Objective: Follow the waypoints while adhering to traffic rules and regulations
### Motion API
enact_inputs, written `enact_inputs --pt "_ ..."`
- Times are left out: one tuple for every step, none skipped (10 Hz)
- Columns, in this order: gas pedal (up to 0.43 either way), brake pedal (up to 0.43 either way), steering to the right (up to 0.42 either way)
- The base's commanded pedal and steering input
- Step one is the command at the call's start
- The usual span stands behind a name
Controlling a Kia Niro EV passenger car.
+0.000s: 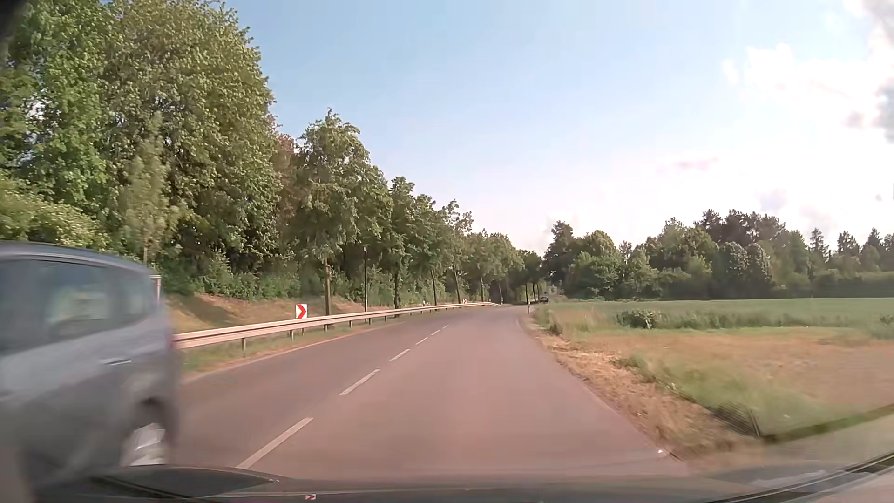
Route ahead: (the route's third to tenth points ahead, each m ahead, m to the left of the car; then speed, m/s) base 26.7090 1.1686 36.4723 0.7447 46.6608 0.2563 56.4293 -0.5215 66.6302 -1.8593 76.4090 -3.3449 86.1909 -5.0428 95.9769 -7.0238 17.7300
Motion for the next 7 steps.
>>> enact_inputs --pt "0.299 0.012 0.009" --pt "0.28 0.012 0.009" --pt "0.26 0.012 0.009" --pt "0.24 0.012 0.009" --pt "0.118 0.012 0.009" --pt "0.067 0.012 0.009" --pt "0.059 0.012 0.009"
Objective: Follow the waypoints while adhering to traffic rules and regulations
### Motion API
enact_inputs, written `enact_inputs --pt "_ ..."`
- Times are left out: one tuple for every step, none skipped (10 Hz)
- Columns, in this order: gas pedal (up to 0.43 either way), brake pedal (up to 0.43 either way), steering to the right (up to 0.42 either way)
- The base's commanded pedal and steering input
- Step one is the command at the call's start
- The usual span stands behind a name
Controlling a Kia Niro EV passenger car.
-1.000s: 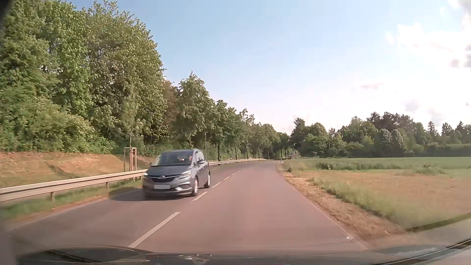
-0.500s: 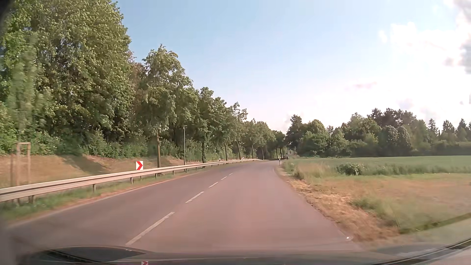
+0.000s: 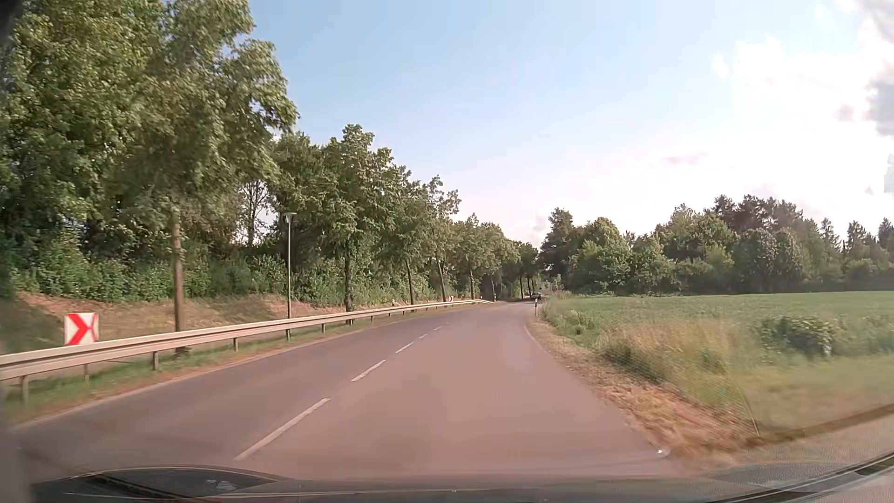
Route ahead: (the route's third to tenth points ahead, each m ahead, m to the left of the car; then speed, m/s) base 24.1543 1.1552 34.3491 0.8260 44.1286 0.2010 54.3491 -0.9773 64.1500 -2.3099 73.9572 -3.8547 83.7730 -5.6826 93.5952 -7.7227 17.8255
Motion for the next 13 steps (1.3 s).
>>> enact_inputs --pt "0.047 0.012 0.009" --pt "0.047 0.012 0.009" --pt "0.0 0.012 0.009" --pt "0.0 0.012 0.008" --pt "0.0 0.012 0.008" --pt "0.0 0.012 0.009" --pt "0.0 0.012 0.009" --pt "0.0 0.012 0.009" --pt "0.0 0.012 0.01" --pt "0.0 0.012 0.012" --pt "0.0 0.012 0.014" --pt "0.0 0.012 0.015" --pt "0.0 0.012 0.015"
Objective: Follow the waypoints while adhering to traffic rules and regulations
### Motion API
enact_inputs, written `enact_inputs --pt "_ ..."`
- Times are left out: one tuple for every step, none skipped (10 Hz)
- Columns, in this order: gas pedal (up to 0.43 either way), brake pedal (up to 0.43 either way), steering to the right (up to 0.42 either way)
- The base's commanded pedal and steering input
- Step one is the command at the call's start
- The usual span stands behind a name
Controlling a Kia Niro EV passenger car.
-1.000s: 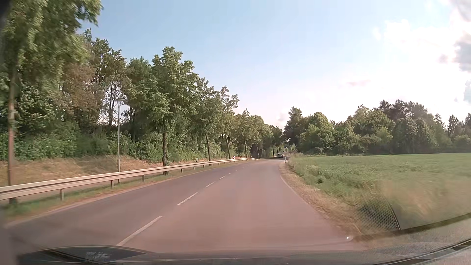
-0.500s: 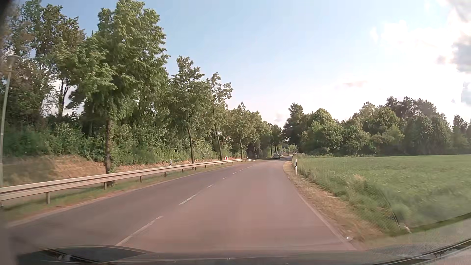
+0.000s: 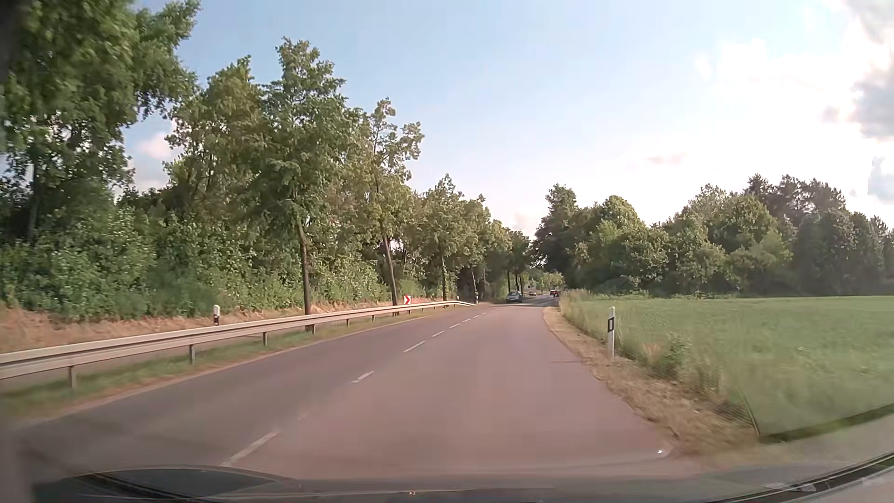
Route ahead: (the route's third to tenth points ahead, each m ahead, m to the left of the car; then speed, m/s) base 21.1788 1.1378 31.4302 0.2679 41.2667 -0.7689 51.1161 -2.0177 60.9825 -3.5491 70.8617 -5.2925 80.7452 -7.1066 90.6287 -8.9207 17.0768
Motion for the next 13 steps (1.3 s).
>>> enact_inputs --pt "0.0 0.018 0.014" --pt "0.0 0.012 0.015" --pt "0.0 0.012 0.015" --pt "0.0 0.012 0.015" --pt "0.0 0.012 0.016" --pt "0.0 0.012 0.017" --pt "0.0 0.012 0.019" --pt "0.0 0.012 0.023" --pt "0.0 0.012 0.025" --pt "0.0 0.012 0.027" --pt "0.0 0.012 0.028" --pt "0.0 0.012 0.028" --pt "0.0 0.012 0.028"
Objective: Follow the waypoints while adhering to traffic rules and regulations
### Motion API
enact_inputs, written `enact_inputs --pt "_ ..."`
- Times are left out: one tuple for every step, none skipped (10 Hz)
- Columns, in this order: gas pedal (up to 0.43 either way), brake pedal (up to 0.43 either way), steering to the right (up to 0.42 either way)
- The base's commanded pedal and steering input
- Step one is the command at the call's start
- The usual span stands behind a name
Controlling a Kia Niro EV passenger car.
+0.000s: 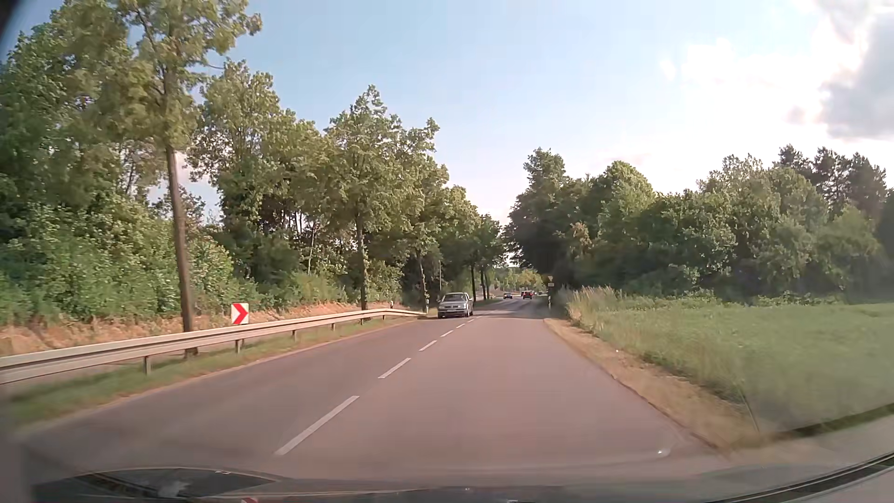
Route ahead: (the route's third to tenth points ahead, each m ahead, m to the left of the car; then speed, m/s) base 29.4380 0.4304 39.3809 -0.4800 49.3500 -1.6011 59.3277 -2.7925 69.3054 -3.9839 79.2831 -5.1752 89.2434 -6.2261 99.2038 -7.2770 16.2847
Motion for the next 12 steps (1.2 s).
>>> enact_inputs --pt "0.0 0.012 0.028" --pt "0.0 0.012 0.028" --pt "0.0 0.012 0.027" --pt "0.0 0.012 0.02" --pt "0.0 0.012 0.015" --pt "0.0 0.012 0.015" --pt "0.0 0.012 0.015" --pt "0.0 0.012 0.015" --pt "0.0 0.012 0.015" --pt "0.0 0.018 0.016" --pt "0.0 0.012 0.015" --pt "0.0 0.012 0.015"
